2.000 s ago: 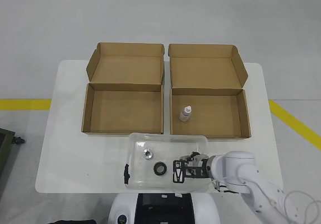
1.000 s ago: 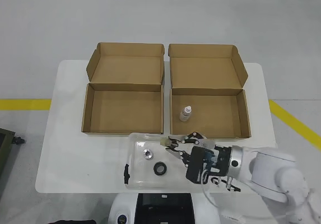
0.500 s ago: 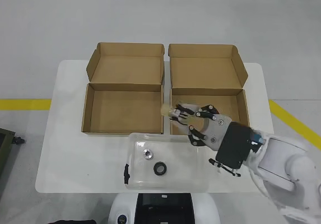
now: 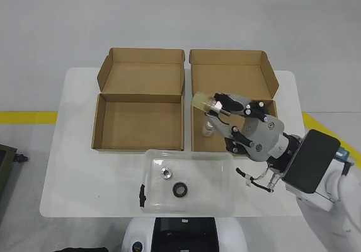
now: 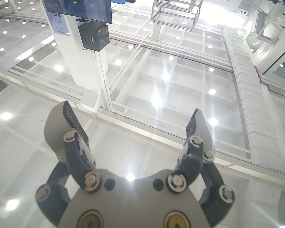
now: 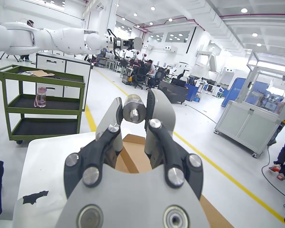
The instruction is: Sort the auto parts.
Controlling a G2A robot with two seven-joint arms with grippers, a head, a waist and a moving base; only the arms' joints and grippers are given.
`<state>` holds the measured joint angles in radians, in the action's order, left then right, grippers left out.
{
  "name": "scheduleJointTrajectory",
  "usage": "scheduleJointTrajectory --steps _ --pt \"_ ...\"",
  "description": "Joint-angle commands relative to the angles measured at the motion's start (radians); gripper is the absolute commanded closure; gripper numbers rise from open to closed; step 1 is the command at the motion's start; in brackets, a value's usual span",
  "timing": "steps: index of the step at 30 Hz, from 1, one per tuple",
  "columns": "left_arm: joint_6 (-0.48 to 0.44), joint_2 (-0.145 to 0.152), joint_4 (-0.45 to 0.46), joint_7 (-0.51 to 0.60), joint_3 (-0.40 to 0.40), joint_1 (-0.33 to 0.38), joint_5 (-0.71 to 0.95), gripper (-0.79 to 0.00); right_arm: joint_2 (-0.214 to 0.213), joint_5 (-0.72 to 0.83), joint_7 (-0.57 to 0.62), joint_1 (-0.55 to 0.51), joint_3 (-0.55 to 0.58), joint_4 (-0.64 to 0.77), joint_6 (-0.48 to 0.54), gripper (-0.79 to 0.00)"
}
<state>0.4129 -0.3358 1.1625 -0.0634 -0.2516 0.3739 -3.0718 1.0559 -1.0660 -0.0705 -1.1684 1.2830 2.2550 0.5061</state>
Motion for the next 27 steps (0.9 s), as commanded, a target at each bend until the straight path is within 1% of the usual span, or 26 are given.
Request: scheduleJointTrajectory --steps 1,7,15,21,27 --pt "0.000 0.000 0.000 0.000 0.000 0.000 0.000 -0.785 0.001 -0.012 -0.006 0.005 -0.004 0.000 0.008 0.000" --pt "0.000 0.000 0.000 0.000 0.000 0.000 0.000 -0.785 0.004 -0.038 -0.001 0.009 -0.012 -0.002 0.030 0.000" --pt "0.000 0.000 0.000 0.000 0.000 0.000 0.000 -0.785 0.000 -0.042 0.080 -0.004 -0.040 -0.036 0.140 0.000" --pt "0.000 0.000 0.000 0.000 0.000 0.000 0.000 -0.785 -0.002 -0.042 0.125 -0.040 -0.056 -0.087 0.175 0.000" --pt "0.000 0.000 0.000 0.000 0.000 0.000 0.000 -0.785 -0.004 -0.065 0.169 -0.067 -0.071 -0.131 0.190 0.000"
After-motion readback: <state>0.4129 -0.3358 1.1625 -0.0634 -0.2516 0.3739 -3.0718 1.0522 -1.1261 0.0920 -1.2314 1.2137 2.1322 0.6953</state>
